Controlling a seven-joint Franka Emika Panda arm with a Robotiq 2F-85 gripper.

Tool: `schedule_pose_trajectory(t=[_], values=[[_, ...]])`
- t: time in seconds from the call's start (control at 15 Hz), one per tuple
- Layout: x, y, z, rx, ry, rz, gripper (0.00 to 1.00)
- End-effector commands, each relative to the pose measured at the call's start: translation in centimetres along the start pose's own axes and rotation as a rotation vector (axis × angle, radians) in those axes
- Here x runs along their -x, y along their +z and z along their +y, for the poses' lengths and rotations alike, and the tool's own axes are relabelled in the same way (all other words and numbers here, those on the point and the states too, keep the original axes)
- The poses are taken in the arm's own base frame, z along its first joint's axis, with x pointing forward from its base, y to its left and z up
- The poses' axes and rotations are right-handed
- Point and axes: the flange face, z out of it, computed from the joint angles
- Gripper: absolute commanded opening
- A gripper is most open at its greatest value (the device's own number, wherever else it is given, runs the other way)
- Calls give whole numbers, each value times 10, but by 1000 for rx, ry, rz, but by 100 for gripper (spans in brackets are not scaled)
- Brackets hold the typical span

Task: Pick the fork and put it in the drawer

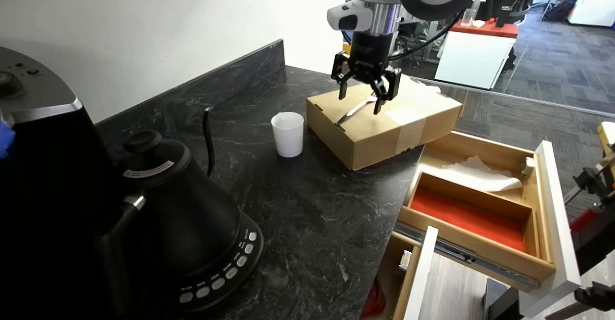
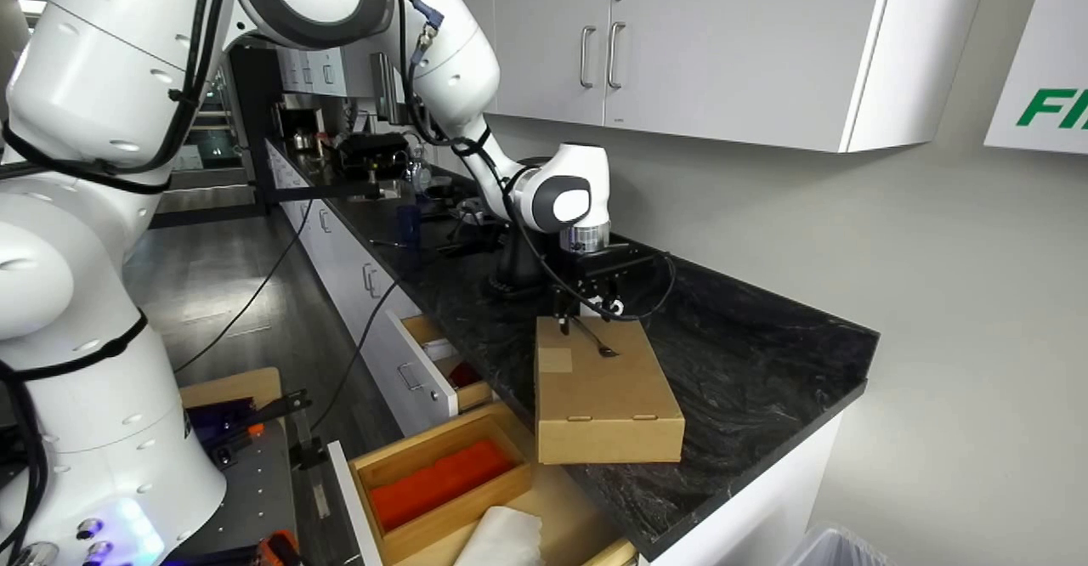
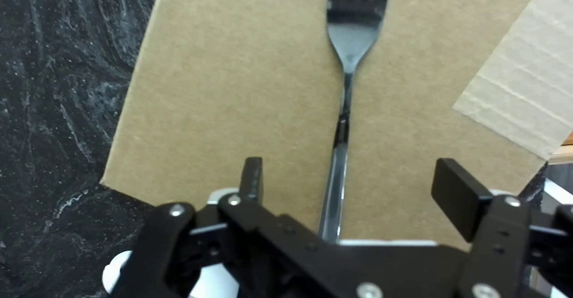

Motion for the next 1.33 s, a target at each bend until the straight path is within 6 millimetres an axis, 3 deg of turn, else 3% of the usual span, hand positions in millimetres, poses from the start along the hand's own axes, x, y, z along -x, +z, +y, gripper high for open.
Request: schedule_pose_trajectory(t=[0.0, 0.67, 0.8, 1.07, 1.27], values=[[3, -5, -8, 15, -1, 20, 68], [1, -6, -12, 17, -2, 25, 4], [1, -6, -12, 17, 0, 25, 0], [3, -8, -13, 16, 6, 20, 4], [3, -21, -14, 6, 8, 3, 4]])
